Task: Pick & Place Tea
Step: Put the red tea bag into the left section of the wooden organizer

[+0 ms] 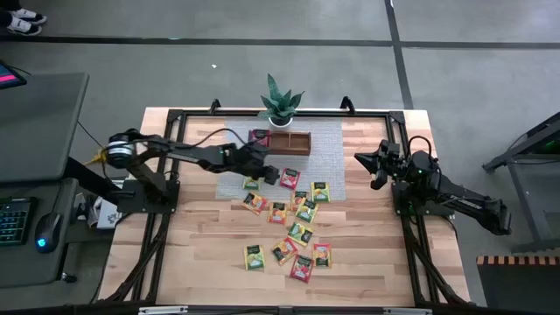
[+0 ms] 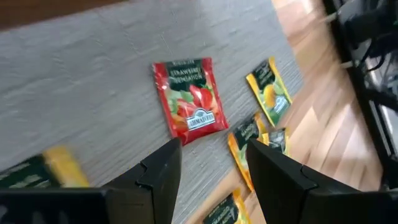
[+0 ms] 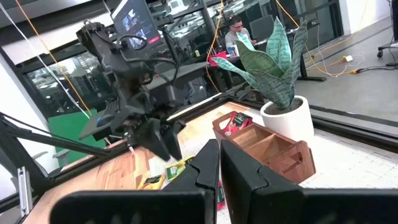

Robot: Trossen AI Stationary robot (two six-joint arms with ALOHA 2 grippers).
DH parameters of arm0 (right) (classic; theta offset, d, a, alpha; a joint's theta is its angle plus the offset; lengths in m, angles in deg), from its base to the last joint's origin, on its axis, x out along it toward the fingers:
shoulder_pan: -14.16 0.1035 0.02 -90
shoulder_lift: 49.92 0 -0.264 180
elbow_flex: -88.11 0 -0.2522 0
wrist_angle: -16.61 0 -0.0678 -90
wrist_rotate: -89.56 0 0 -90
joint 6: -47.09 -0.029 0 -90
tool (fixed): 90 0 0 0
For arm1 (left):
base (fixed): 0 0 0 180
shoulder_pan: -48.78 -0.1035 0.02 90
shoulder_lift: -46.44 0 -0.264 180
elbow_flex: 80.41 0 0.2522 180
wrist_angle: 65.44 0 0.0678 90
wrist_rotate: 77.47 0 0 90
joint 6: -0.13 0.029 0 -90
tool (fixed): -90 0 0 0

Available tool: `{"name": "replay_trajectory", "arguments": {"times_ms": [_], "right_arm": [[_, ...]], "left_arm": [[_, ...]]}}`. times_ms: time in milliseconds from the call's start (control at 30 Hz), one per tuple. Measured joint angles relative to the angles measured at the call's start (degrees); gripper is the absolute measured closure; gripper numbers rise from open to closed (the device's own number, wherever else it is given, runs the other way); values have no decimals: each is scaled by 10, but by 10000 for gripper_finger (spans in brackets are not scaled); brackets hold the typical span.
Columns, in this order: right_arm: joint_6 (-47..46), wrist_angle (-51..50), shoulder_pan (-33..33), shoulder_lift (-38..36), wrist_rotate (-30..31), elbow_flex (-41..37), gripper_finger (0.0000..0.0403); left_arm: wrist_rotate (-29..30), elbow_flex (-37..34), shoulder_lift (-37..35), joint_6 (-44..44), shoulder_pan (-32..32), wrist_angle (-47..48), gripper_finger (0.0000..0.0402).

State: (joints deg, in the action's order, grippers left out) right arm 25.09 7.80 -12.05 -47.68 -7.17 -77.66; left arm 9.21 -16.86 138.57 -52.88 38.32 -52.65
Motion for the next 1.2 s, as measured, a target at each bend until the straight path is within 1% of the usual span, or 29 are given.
{"name": "replay_trajectory", "arguments": {"times_ms": [100, 167, 367, 467, 633, 700, 833, 1000, 1200], "right_arm": [[0, 0, 0, 0, 0, 0, 391], [0, 0, 0, 0, 0, 0, 391], [0, 0, 0, 0, 1, 0, 391], [0, 0, 0, 0, 1, 0, 391], [0, 0, 0, 0, 1, 0, 391], [0, 0, 0, 0, 1, 0, 391], [0, 0, 0, 0, 1, 0, 391], [0, 0, 0, 0, 1, 0, 391], [0, 0, 0, 0, 1, 0, 391]], "left_arm": [[-9, 37, 40, 0, 0, 17, 222], [-12, 60, 61, 3, 0, 49, 222], [-39, 138, 100, 55, -13, 113, 218], [-44, 175, 122, 65, -24, 167, 197], [-54, 230, 156, 69, -40, 220, 141], [-51, 239, 166, 78, -41, 243, 121], [-45, 260, 174, 80, -43, 237, 100], [-48, 280, 206, 80, -46, 243, 99], [-49, 284, 214, 79, -45, 246, 99]]}}
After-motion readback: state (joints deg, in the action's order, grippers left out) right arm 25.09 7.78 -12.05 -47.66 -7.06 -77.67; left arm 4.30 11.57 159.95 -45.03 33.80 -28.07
